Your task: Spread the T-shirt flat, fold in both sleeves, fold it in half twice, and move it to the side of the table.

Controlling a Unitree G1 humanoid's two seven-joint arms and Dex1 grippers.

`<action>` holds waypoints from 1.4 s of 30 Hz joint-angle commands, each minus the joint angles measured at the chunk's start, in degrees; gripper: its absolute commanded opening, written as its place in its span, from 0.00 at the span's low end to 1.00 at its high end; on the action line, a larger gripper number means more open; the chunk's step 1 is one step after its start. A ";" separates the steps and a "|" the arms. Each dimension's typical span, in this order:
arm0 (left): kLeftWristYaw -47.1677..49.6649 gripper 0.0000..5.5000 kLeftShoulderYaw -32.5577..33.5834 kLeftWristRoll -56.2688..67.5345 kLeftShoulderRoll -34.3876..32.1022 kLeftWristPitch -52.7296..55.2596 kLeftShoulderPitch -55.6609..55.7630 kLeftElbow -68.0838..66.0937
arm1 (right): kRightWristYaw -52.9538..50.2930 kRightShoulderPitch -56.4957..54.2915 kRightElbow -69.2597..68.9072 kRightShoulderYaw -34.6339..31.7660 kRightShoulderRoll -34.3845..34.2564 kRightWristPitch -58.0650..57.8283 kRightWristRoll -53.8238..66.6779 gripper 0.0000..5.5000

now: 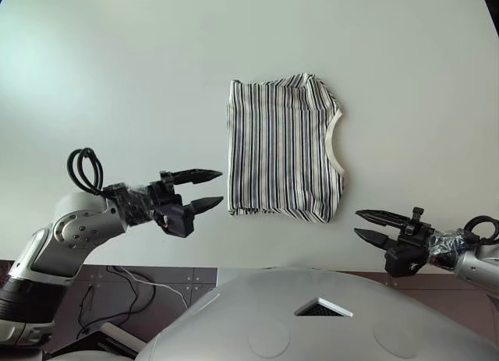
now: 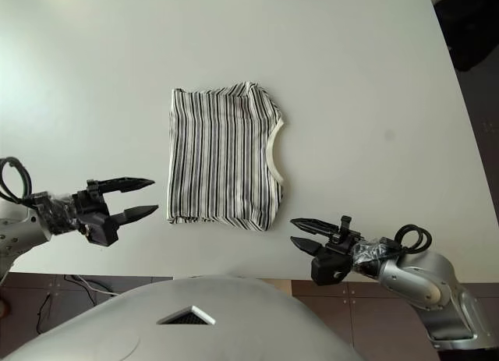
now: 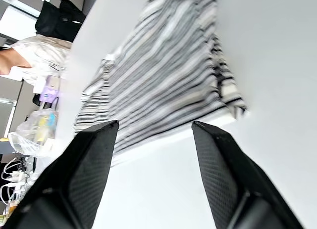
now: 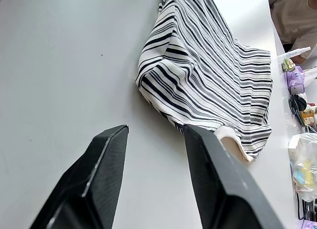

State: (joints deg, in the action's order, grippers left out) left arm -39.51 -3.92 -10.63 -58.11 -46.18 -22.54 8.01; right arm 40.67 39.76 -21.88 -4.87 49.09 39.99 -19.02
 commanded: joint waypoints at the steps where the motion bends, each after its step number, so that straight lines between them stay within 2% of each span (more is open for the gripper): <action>1: 2.66 0.50 -2.99 -7.91 3.17 -5.96 1.44 -4.59 | -0.80 -2.66 2.32 1.50 0.77 1.12 -1.74 0.37; 2: 3.37 0.50 -4.07 -9.57 4.56 -6.43 2.16 -5.49 | -0.75 -3.62 2.87 2.03 1.05 1.21 -1.80 0.37; 4: 5.69 0.56 -5.61 -13.97 7.38 -7.05 3.88 -7.74 | -0.48 -6.05 4.22 3.29 1.56 1.39 -1.63 0.37; 8: 9.22 0.59 -7.63 -21.05 9.20 -8.27 5.66 -11.58 | -0.35 -9.14 6.65 4.93 2.60 2.26 -1.14 0.37; 13: 12.46 0.59 -9.60 -24.87 8.78 -9.87 6.84 -13.40 | -0.72 -10.70 7.17 6.42 2.48 2.13 -1.33 0.37; 23: 14.27 0.59 -9.06 -23.60 1.32 -15.39 7.36 -15.60 | -2.84 -9.20 7.31 5.90 2.22 1.98 -2.75 0.37; 31: 18.31 0.59 -13.63 -33.54 5.75 -14.41 13.25 -19.57 | -3.07 -12.62 8.61 8.05 2.32 2.35 -3.23 0.37; 39: 19.63 0.59 -17.73 -33.91 8.04 -13.07 14.21 -18.42 | -3.59 -15.14 9.71 9.72 1.88 2.62 -3.82 0.37; 42: 18.60 0.49 -18.55 -31.58 7.66 -12.72 14.41 -17.52 | -4.36 -15.51 10.12 10.33 1.41 2.66 -4.73 0.37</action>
State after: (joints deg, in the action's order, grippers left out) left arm -16.72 -19.36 -39.03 -50.11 -60.71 -6.32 -8.25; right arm 36.84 25.22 -12.03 5.23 50.58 42.33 -22.80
